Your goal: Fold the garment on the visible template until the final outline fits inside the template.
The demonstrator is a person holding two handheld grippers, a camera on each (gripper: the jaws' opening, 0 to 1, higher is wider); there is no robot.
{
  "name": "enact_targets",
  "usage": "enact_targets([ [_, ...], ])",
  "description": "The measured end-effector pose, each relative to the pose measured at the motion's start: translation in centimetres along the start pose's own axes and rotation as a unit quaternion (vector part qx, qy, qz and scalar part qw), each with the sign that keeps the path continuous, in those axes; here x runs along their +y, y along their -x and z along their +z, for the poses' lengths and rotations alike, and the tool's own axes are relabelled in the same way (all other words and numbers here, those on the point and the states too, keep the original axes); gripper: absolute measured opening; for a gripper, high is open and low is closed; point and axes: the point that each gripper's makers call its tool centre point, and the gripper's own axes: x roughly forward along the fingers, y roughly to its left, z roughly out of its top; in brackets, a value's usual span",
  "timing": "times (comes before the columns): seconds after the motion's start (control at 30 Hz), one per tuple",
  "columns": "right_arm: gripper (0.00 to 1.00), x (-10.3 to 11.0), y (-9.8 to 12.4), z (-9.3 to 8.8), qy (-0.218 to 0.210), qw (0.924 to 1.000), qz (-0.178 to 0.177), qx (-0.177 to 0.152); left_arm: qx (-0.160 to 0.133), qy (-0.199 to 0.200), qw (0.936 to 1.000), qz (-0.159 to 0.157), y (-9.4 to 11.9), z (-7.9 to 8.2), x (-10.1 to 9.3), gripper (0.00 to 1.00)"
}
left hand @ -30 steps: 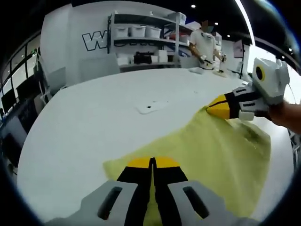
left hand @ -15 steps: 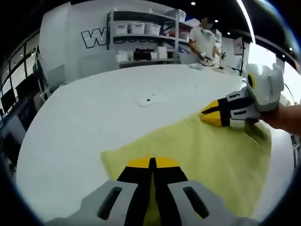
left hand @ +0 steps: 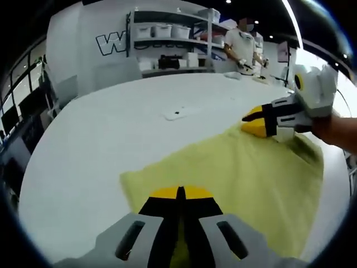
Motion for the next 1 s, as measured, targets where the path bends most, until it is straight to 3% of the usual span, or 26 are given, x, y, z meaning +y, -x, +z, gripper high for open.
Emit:
enact_targets([
  [0.23,0.07,-1.6,0.8,-0.5,-0.016,0.9997,-0.018,0.003,0.001,-0.002,1.0000,0.007,0.1,-0.1,0.4,0.00],
  [0.37,0.07,-1.5,0.4,-2.3,-0.014,0.9992,-0.019,0.034,0.001,-0.002,1.0000,0.009,0.1,-0.1,0.5,0.00],
  [0.43,0.06,-1.5,0.3,-2.1,-0.016,0.9995,-0.018,0.022,0.001,-0.003,1.0000,0.009,0.2,-0.1,0.5,0.00],
  [0.53,0.04,-2.5,0.5,-3.0,0.001,0.9977,-0.042,0.053,0.000,-0.005,0.9999,0.010,0.2,-0.1,0.7,0.00],
  [0.57,0.04,-2.5,0.4,-2.5,-0.006,0.9986,-0.038,0.036,0.001,-0.004,0.9999,0.010,0.2,-0.1,0.7,0.00],
  [0.63,0.01,-2.5,0.4,-2.7,-0.003,0.9985,-0.040,0.037,0.002,-0.004,0.9999,0.012,0.2,-0.1,0.8,0.00],
  [0.67,0.00,-3.4,0.6,-3.8,0.008,0.9957,-0.061,0.069,0.002,-0.003,0.9999,0.012,0.2,-0.2,0.8,0.00],
  [0.7,0.00,-3.5,0.3,-3.0,0.015,0.9975,-0.053,0.043,0.002,-0.003,0.9999,0.012,0.2,-0.2,0.8,0.00],
  [0.77,0.00,-3.5,0.8,-4.0,-0.033,0.9963,-0.064,0.048,0.003,-0.004,0.9999,0.012,0.3,-0.2,0.8,0.00],
  [0.9,0.00,-4.3,0.9,-4.0,-0.008,0.9967,-0.067,0.045,0.003,-0.009,0.9998,0.019,0.3,-0.2,1.2,0.00],
  [1.0,0.00,-4.7,1.0,-4.1,-0.017,0.9964,-0.070,0.045,0.003,-0.004,0.9996,0.026,0.4,-0.2,1.5,0.00],
])
